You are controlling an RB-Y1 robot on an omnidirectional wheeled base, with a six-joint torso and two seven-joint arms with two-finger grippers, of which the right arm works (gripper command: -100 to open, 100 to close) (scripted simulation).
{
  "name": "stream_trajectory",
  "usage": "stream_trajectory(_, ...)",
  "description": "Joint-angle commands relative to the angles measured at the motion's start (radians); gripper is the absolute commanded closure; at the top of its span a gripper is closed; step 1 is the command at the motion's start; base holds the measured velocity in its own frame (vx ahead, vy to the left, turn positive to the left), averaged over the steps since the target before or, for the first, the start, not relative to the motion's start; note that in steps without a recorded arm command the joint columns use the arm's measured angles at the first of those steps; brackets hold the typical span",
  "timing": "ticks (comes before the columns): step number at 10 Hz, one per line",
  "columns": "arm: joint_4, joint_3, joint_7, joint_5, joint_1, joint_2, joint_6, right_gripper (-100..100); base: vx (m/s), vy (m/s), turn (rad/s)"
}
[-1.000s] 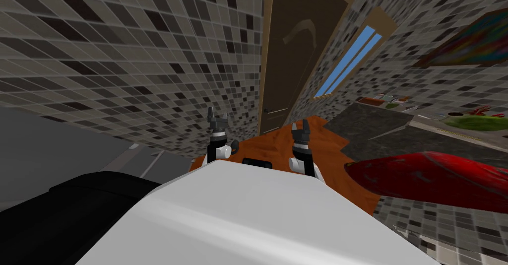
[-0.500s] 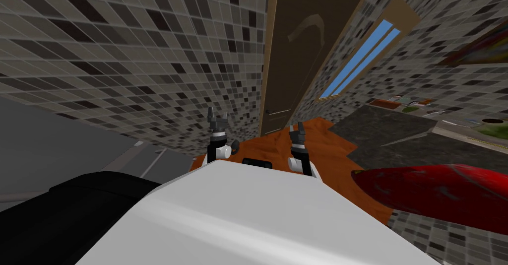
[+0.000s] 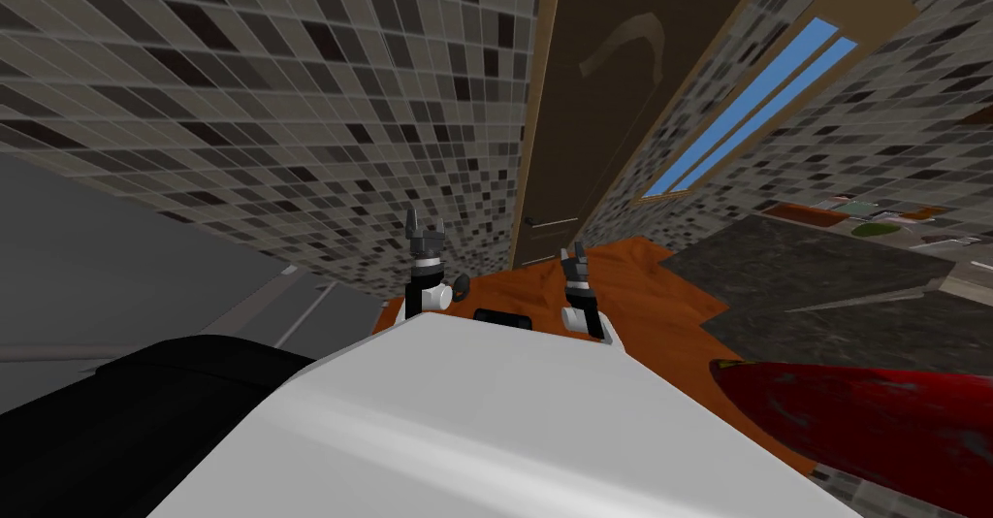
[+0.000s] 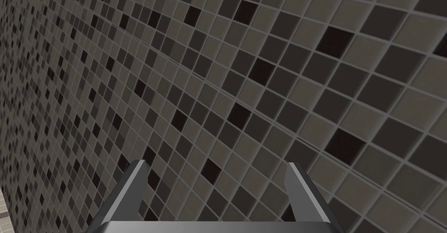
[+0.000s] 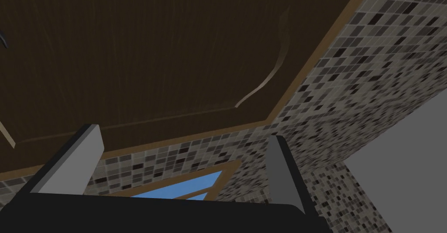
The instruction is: Pull the door open
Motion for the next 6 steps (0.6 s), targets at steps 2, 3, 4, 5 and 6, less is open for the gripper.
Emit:
stream_trajectory(2,0.073,0.001,-0.012,-0.004,-0.026,-0.019,-0.006,-100,0.058,-0.033,0.074)
stream_trajectory(3,0.078,0.001,-0.012,-0.004,-0.026,-0.019,-0.006,-100,0.040,-0.027,0.057)
stream_trajectory(4,0.111,0.002,-0.018,-0.006,-0.043,-0.030,-0.013,-100,0.051,-0.021,0.109)
stream_trajectory(5,0.122,0.002,-0.018,-0.006,-0.043,-0.030,-0.013,-100,0.039,-0.024,0.065)
stream_trajectory(6,0.167,0.003,-0.024,-0.009,-0.060,-0.042,-0.020,-100,0.039,-0.027,0.129)
